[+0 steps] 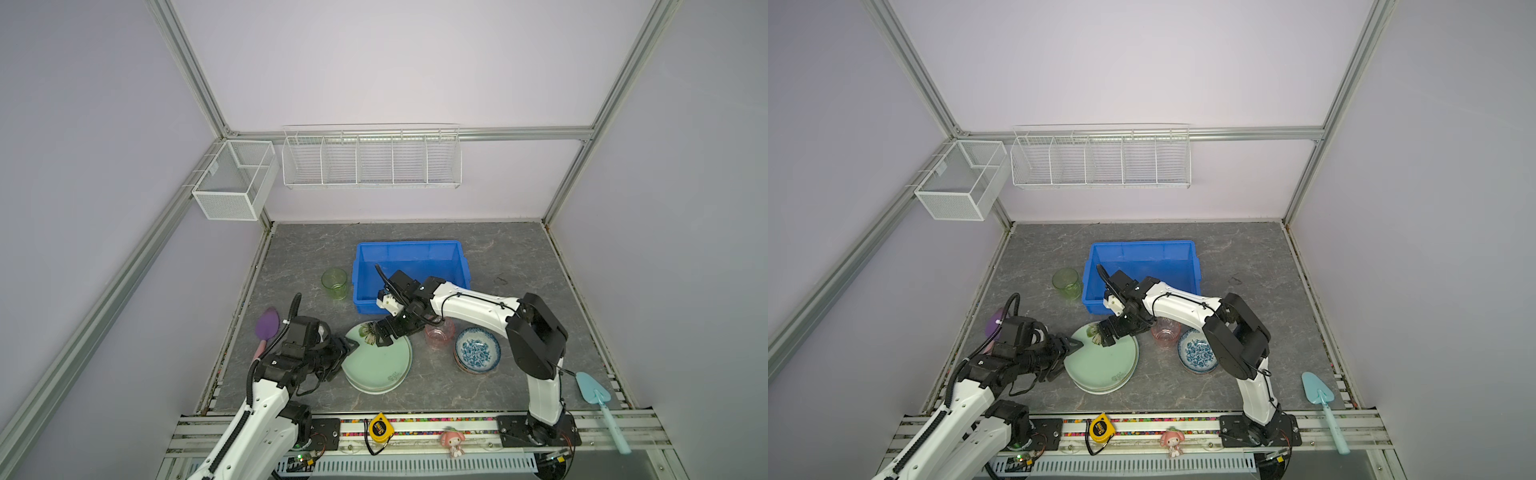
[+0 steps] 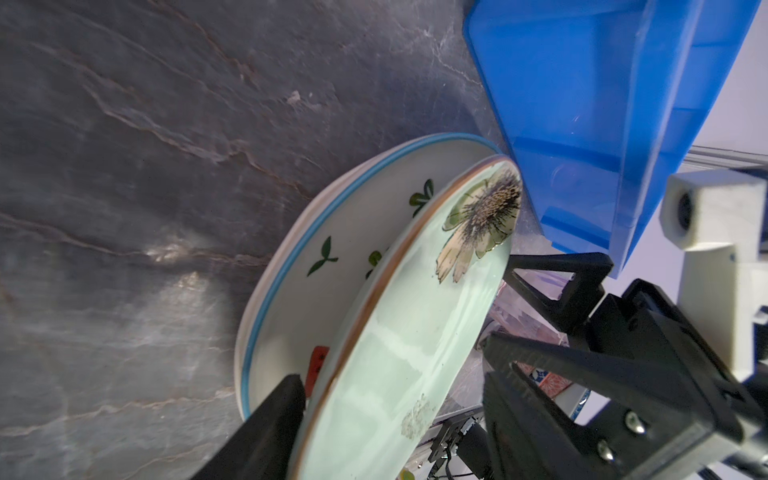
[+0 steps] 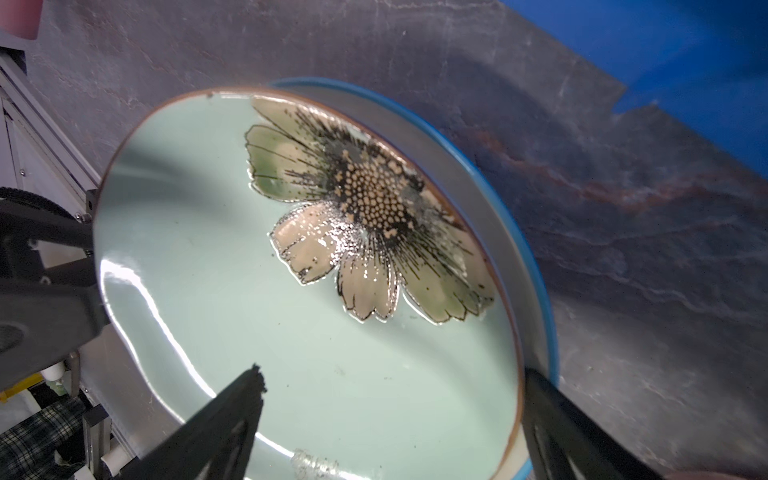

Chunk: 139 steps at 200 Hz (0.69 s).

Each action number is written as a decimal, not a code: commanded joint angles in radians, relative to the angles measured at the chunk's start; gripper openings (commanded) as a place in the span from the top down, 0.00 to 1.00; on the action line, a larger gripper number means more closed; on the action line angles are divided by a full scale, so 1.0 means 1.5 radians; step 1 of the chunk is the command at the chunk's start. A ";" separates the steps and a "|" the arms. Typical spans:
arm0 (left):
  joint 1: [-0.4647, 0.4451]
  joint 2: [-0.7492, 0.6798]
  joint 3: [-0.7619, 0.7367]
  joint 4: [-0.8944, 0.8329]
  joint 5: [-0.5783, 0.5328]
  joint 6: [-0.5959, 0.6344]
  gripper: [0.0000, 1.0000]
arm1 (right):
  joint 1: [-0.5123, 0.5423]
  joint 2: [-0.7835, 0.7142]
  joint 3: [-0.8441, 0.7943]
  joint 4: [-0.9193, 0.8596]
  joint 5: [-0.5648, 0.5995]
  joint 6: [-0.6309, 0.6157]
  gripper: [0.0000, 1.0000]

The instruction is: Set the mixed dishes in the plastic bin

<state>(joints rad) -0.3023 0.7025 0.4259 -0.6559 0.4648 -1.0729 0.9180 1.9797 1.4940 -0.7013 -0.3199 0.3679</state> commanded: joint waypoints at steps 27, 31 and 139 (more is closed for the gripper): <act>-0.004 -0.015 -0.013 0.076 0.026 -0.017 0.34 | 0.022 0.005 0.005 0.030 -0.072 0.008 0.04; -0.003 -0.015 -0.014 0.075 0.024 -0.016 0.34 | 0.023 0.005 0.004 0.030 -0.072 0.008 0.04; -0.003 -0.021 -0.015 0.052 0.019 -0.013 0.80 | 0.021 0.007 0.019 0.009 -0.055 0.003 0.04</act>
<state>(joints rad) -0.3023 0.6842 0.3943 -0.6338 0.4694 -1.0782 0.9230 1.9831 1.4940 -0.7071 -0.3290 0.3672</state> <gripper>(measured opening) 0.224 0.960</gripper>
